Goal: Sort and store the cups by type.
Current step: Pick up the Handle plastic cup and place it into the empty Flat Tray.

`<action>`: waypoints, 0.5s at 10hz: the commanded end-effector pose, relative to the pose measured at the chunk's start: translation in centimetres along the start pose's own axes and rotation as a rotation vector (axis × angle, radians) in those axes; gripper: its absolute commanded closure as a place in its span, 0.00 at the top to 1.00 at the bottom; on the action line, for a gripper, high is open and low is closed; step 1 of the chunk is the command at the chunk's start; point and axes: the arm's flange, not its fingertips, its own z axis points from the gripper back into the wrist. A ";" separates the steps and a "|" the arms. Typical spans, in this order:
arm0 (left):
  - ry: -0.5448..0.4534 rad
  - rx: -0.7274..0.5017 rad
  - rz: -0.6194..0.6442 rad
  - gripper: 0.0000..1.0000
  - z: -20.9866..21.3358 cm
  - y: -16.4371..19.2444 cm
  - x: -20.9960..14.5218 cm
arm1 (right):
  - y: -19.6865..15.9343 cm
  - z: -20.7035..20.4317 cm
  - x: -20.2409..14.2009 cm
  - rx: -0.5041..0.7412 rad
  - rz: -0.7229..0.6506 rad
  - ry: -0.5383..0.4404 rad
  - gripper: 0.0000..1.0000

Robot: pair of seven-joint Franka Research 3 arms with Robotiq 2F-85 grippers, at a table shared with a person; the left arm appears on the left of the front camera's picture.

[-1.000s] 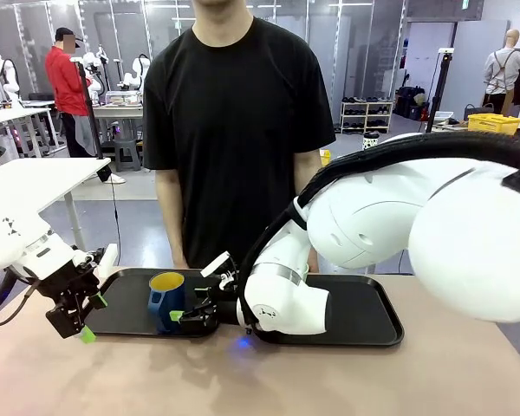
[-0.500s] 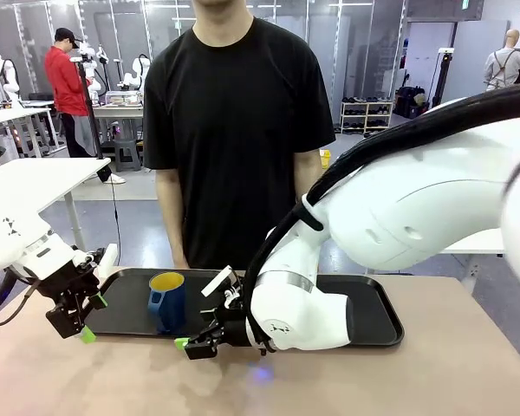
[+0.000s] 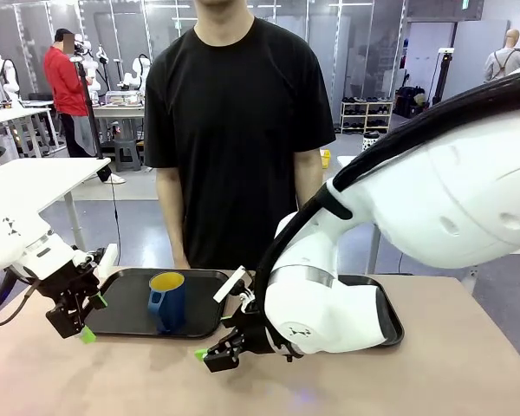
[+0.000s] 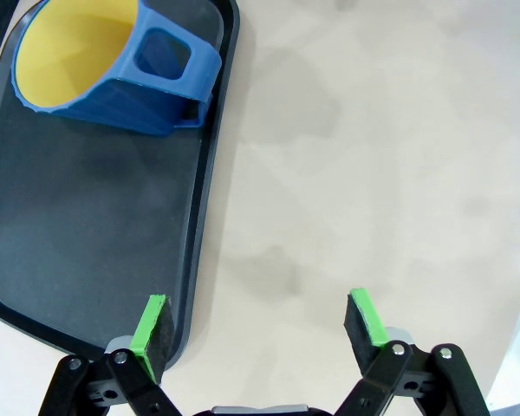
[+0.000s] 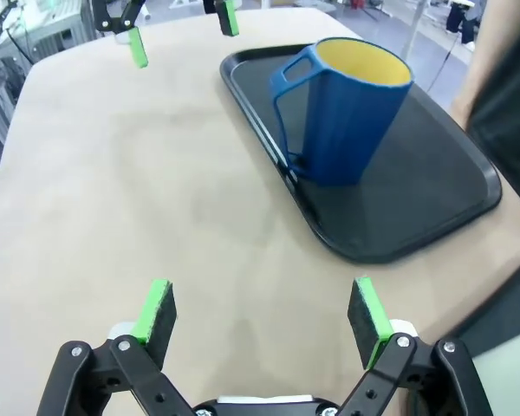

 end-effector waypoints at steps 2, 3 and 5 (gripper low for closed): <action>-0.006 0.003 0.001 1.00 0.0 0.1 0.0 | 2.2 1.7 -2.8 -0.027 0.037 0.078 1.00; -0.006 0.003 0.001 1.00 0.0 0.1 0.0 | 0.3 1.2 -0.2 -0.013 0.002 0.023 1.00; -0.006 0.003 0.001 1.00 0.0 0.1 0.0 | 0.3 1.2 -0.2 -0.013 0.002 0.023 1.00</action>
